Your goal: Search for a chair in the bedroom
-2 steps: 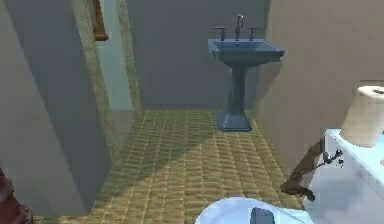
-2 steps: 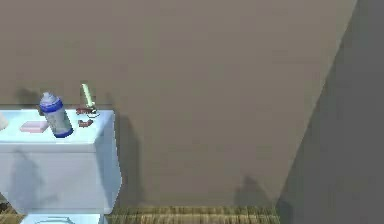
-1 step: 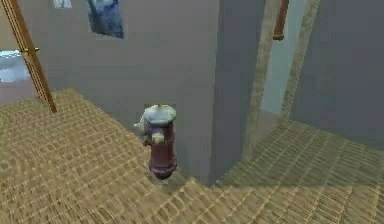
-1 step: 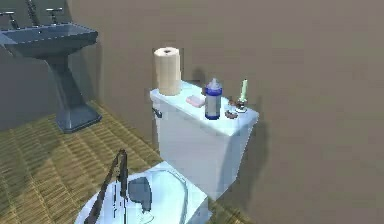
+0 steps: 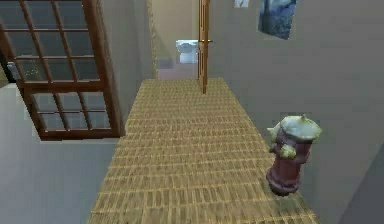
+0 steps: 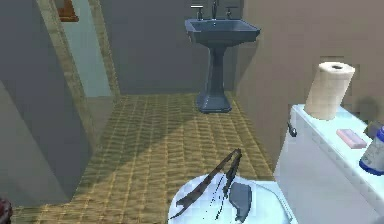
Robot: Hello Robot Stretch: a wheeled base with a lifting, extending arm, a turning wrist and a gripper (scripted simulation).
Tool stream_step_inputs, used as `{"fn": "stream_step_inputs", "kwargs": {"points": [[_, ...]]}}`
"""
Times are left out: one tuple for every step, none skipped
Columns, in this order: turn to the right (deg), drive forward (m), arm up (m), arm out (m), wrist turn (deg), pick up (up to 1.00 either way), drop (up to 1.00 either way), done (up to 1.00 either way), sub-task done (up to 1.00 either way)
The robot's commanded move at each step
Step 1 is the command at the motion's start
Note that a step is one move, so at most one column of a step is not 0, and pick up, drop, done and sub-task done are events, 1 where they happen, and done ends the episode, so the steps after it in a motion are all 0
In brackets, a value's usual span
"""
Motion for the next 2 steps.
{"fn": "stream_step_inputs", "kwargs": {"points": [[-3.0, 0.00, 0.00, 0.00, 0.0, 0.00, 0.00, 0.00, 0.00], [-45.0, 0.00, 0.00, 0.00, 0.0, 0.00, 0.00, 0.00, 0.00]]}}
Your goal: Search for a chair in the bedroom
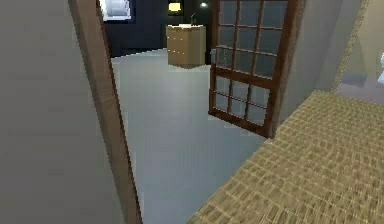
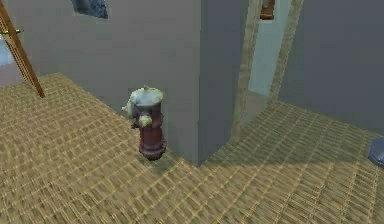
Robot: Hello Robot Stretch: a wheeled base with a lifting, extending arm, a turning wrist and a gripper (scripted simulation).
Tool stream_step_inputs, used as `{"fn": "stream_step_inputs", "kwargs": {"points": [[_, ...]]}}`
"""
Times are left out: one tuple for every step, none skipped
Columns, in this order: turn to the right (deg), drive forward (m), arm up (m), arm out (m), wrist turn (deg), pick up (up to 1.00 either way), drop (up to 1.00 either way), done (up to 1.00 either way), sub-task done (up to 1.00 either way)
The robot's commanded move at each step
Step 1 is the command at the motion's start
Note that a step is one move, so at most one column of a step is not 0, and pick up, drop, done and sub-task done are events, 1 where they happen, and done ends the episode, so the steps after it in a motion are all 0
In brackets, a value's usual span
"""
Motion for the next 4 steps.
{"fn": "stream_step_inputs", "kwargs": {"points": [[0.0, 0.05, 0.00, 0.00, 0.0, 0.00, 0.00, 0.00, 0.00], [42.0, 0.00, 0.00, 0.00, 0.0, 0.00, 0.00, 0.00, 0.00], [3.0, 0.00, 0.00, 0.00, 0.0, 0.00, 0.00, 0.00, 0.00], [0.0, 1.00, 0.00, 0.00, 0.0, 0.00, 0.00, 0.00, 0.00]]}}
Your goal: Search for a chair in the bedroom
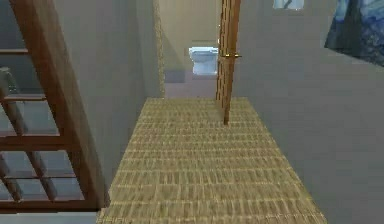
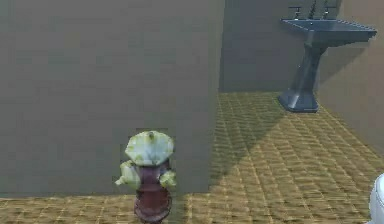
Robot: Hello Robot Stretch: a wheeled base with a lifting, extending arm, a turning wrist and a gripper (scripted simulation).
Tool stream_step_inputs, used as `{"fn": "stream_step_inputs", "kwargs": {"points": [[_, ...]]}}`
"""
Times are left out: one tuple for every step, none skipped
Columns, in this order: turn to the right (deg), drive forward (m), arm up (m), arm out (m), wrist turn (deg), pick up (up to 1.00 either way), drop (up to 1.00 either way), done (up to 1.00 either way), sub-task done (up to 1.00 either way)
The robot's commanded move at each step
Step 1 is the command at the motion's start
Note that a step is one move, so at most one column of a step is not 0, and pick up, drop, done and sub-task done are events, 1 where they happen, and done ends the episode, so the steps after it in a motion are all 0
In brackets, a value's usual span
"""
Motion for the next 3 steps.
{"fn": "stream_step_inputs", "kwargs": {"points": [[0.0, 1.00, 0.00, 0.00, 0.0, 0.00, 0.00, 0.00, 0.00], [0.0, 1.00, 0.00, 0.00, 0.0, 0.00, 0.00, 0.00, 0.00], [3.0, 0.00, 0.00, 0.00, 0.0, 0.00, 0.00, 0.00, 0.00]]}}
